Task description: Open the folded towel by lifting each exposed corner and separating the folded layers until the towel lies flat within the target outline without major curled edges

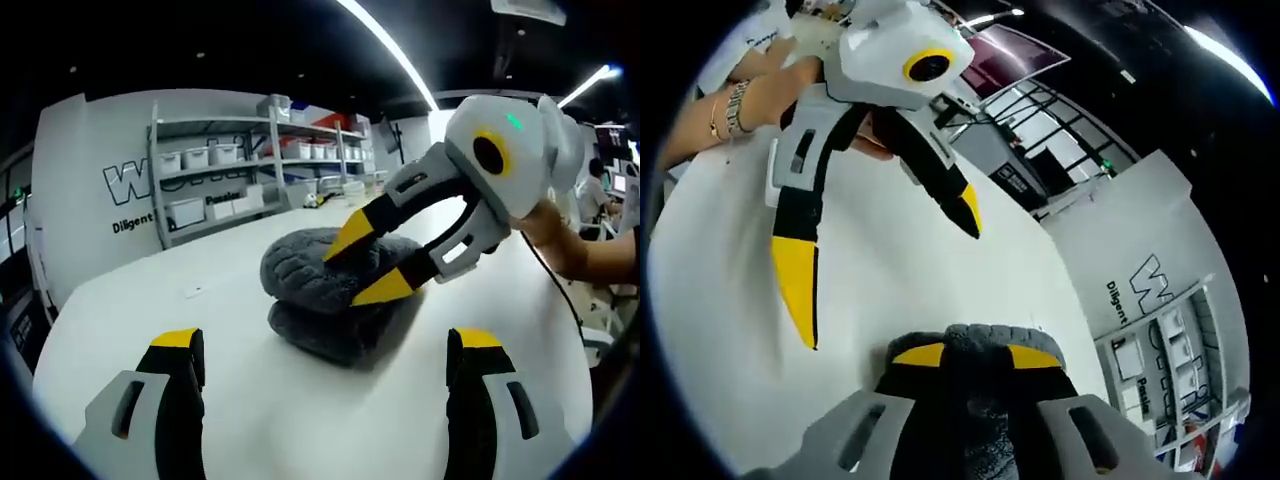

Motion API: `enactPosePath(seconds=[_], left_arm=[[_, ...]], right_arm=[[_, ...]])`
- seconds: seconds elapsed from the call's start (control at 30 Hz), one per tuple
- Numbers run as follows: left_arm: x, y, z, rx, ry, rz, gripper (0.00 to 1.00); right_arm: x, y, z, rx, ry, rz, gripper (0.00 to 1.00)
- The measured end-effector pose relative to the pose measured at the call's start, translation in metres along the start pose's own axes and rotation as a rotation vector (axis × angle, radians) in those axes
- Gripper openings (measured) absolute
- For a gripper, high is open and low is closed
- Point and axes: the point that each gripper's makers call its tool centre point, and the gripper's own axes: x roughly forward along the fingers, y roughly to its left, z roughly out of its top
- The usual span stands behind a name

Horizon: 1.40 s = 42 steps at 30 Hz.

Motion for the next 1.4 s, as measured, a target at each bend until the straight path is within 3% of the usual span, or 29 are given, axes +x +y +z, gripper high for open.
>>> enactPosePath(seconds=[0.17,0.33,0.6,1.07,1.4], left_arm=[[0.0,0.001,-0.002,0.001,0.012,0.003,0.99],[0.001,0.001,-0.001,0.005,0.013,0.003,0.99],[0.0,0.0,-0.001,0.005,0.013,0.002,0.99],[0.001,0.0,-0.001,0.006,0.016,0.004,0.99],[0.002,-0.003,-0.003,0.01,0.023,0.0,0.99]], right_arm=[[-0.001,-0.002,0.002,-0.01,-0.02,-0.005,0.04],[-0.003,-0.003,0.002,-0.011,-0.036,-0.003,0.02],[-0.013,-0.019,0.002,0.038,-0.07,-0.059,0.02],[-0.056,-0.063,-0.009,0.111,-0.105,-0.198,0.01],[-0.089,-0.09,-0.036,0.184,-0.097,-0.295,0.01]])
